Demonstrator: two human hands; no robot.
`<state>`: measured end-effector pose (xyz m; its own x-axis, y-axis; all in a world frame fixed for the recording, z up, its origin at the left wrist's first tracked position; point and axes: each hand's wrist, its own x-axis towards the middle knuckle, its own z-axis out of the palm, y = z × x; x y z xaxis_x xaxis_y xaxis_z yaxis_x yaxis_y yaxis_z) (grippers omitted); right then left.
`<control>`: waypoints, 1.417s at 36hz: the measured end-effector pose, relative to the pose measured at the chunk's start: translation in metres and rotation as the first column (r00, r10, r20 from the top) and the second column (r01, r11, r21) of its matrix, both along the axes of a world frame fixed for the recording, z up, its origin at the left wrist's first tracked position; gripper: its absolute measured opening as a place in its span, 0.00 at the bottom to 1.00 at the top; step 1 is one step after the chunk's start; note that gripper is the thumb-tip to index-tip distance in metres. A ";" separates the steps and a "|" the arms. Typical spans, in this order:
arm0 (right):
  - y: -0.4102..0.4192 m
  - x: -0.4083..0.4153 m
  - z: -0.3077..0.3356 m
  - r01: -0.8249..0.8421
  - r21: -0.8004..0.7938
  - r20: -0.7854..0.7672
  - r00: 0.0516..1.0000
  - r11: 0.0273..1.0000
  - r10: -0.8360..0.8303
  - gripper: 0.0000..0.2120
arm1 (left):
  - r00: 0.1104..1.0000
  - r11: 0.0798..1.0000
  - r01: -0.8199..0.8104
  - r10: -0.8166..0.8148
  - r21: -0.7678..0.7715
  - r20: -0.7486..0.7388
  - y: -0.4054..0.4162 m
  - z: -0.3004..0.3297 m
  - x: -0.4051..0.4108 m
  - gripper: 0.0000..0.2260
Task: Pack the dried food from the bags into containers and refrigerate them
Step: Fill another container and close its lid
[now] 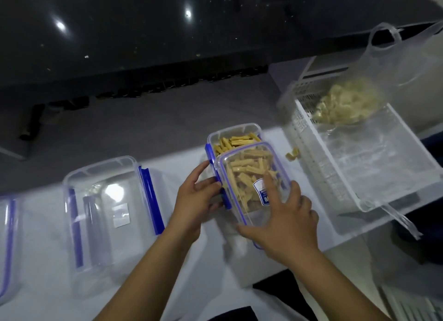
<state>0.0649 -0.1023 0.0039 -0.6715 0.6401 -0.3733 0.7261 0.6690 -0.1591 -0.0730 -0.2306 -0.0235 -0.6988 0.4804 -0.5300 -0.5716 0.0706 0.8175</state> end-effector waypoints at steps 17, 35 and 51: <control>0.032 -0.047 -0.006 -0.020 -0.004 -0.087 0.996 1.000 0.020 0.61 | 0.999 0.998 0.030 -0.029 -0.051 0.024 -0.001 0.000 0.008 0.18; 0.024 0.064 0.029 0.011 0.071 -0.197 0.980 0.997 0.003 0.51 | 0.997 1.000 0.011 -0.011 0.000 0.079 0.001 -0.020 0.031 0.22; 0.037 0.003 0.013 -0.036 0.044 -0.108 0.993 0.998 0.041 0.53 | 0.998 0.998 0.045 -0.043 -0.046 0.053 -0.001 -0.023 0.034 0.24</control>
<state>0.0676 -0.0648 0.0173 -0.7310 0.6264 -0.2706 0.6796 0.7038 -0.2069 -0.0392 -0.2314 -0.0466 -0.6485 0.4835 -0.5879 -0.6084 0.1349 0.7821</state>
